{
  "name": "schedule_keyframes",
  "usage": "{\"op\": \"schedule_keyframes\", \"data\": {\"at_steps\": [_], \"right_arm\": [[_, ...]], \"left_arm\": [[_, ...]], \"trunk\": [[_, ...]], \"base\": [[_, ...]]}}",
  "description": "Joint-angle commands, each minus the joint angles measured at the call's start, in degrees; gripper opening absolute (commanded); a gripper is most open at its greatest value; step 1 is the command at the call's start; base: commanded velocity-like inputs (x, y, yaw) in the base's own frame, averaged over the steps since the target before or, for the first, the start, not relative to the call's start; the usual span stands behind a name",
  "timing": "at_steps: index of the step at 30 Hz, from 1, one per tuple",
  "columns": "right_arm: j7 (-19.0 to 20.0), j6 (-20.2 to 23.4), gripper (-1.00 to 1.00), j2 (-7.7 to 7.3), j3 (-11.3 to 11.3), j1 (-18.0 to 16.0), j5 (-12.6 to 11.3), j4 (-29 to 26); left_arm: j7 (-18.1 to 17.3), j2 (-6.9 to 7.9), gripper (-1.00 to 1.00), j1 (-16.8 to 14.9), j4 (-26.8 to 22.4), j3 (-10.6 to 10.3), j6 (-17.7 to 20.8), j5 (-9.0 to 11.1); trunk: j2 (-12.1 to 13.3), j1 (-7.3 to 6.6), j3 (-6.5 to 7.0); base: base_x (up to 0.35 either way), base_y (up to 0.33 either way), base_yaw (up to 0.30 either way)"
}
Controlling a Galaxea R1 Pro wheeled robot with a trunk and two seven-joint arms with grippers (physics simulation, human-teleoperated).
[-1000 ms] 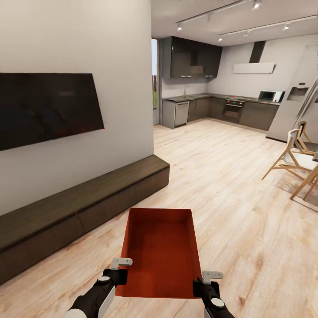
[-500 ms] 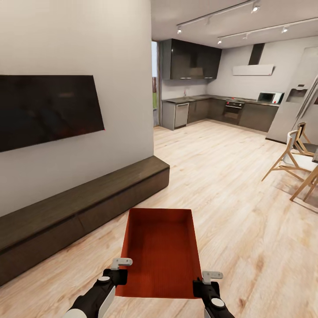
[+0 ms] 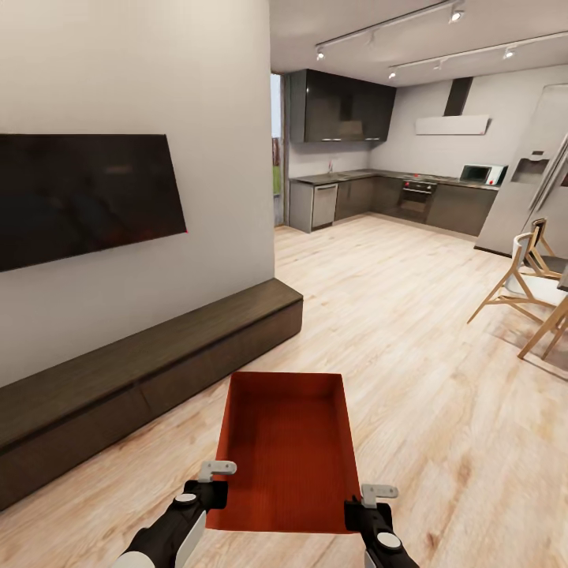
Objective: Move the two storage containers from the living room to the garage. In the garage, place one container on the floor and stack the other container on top of it (either order is fine).
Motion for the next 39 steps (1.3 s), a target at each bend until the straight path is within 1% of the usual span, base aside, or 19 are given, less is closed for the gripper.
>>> {"op": "schedule_keyframes", "data": {"at_steps": [1,9,39], "right_arm": [[-0.03,2.54,-1.00,0.12,-0.21,0.00,0.10,0.45],[-0.08,2.55,-1.00,0.28,-0.27,-0.01,-0.01,0.46],[-0.07,2.55,-1.00,0.21,-0.24,-0.01,0.06,0.46]], "left_arm": [[0.05,-0.66,-1.00,-0.06,-0.28,-0.56,0.33,0.08],[0.12,-0.66,-1.00,-0.06,-0.19,-0.56,0.33,0.08],[0.12,-0.66,-1.00,-0.06,-0.19,-0.56,0.33,0.09]], "trunk": [[-0.08,0.02,-0.08],[-0.08,0.02,-0.08],[-0.08,0.02,-0.08]], "base": [[0.000,0.000,-0.019],[0.000,0.000,-0.150],[0.000,0.000,-0.226]]}}
